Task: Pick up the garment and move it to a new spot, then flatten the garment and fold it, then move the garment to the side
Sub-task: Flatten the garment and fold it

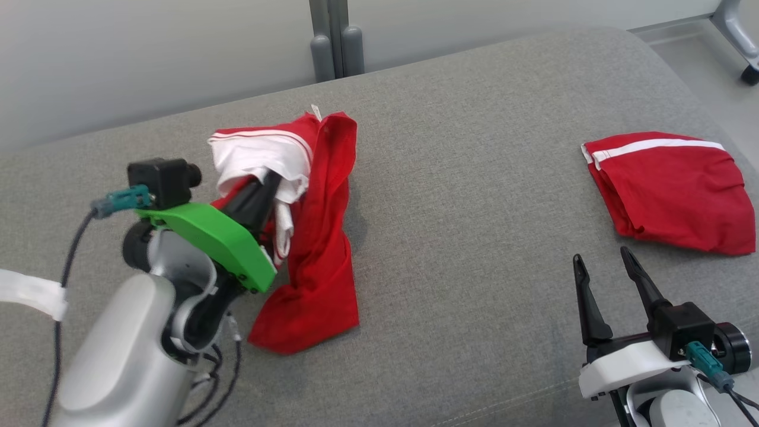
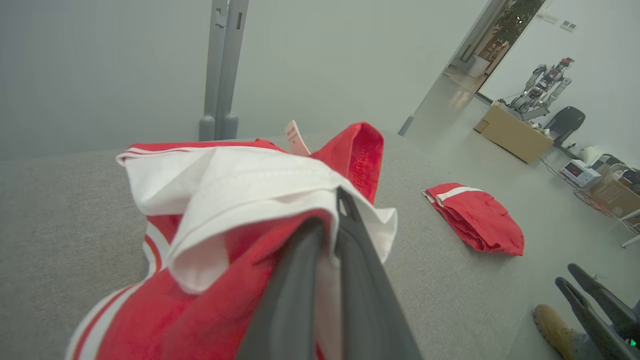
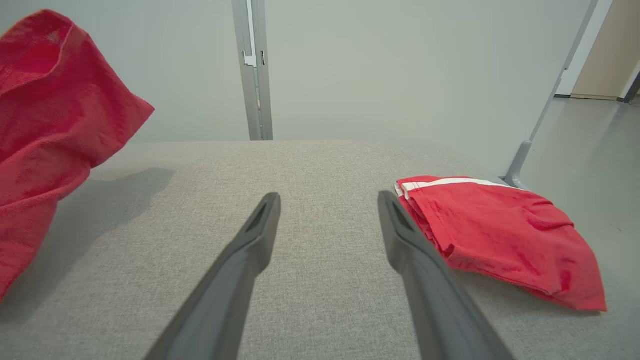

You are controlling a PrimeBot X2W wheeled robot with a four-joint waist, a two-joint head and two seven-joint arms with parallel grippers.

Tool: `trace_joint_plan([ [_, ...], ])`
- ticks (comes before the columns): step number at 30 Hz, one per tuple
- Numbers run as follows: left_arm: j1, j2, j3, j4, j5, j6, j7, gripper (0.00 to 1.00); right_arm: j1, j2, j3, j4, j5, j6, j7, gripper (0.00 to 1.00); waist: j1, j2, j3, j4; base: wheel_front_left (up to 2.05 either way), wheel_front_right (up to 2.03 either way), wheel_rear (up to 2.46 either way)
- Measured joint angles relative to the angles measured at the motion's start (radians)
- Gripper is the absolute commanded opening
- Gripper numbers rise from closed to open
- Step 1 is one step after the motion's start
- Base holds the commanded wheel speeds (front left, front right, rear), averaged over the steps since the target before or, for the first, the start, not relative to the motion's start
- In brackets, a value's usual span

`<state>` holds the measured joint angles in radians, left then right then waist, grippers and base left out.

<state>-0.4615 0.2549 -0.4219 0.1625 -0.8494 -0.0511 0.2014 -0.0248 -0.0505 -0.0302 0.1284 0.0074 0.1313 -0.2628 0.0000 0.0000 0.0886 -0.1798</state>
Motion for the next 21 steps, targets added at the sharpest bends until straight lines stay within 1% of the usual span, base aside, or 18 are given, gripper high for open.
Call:
trace_joint_plan([
  [2,-0.031,0.065,0.007,-0.026,0.04,0.015,0.037,0.0,0.0,0.0,0.006,0.003,0.002,0.0,0.0,1.0,0.0,0.0,-0.008,-0.001,0.0,0.0,0.0],
  [4,-0.062,0.109,0.013,-0.05,0.056,0.026,0.072,0.0,0.0,0.0,0.012,0.004,0.011,0.0,0.0,1.0,0.0001,0.0,-0.015,-0.005,0.0,0.0,0.0],
  [7,-0.096,0.12,-0.013,-0.074,0.069,0.03,0.133,0.0,0.002,0.0,0.017,0.007,0.02,0.0,0.0,1.0,0.0,0.0,-0.02,-0.014,0.0,0.0,0.0],
  [9,-0.105,0.119,-0.058,-0.068,0.099,0.028,0.169,0.0,0.002,0.0,0.029,0.011,0.028,0.0,0.0,1.0,0.0,0.0,-0.02,-0.024,0.0,0.0,0.0],
  [11,-0.106,0.109,-0.11,-0.035,0.132,0.025,0.185,0.0,0.001,0.001,0.045,0.016,0.037,0.0,0.0,1.0,0.0,0.0,-0.019,-0.037,0.0,0.0,0.0],
  [14,-0.096,0.049,-0.183,0.049,0.166,0.018,0.176,0.0,-0.003,0.0,0.061,0.026,0.045,0.0,0.0,1.0,0.0,0.0,-0.014,-0.064,0.0,0.0,0.0],
  [16,-0.087,-0.008,-0.223,0.114,0.173,0.002,0.146,0.0,-0.007,0.001,0.072,0.032,0.049,0.0,0.0,1.0,0.0,0.0,-0.01,-0.084,0.0,0.0,0.0],
  [18,-0.072,-0.076,-0.244,0.182,0.159,-0.018,0.094,0.0,-0.013,0.0,0.073,0.035,0.052,0.0,0.0,1.0,0.0,0.0,-0.005,-0.106,0.0,0.0,0.0],
  [21,-0.064,-0.143,-0.281,0.282,0.174,-0.029,0.014,0.0,-0.019,0.0,0.073,0.041,0.054,0.0,0.0,1.0,0.0,0.0,0.004,-0.138,0.0,0.0,0.0],
])
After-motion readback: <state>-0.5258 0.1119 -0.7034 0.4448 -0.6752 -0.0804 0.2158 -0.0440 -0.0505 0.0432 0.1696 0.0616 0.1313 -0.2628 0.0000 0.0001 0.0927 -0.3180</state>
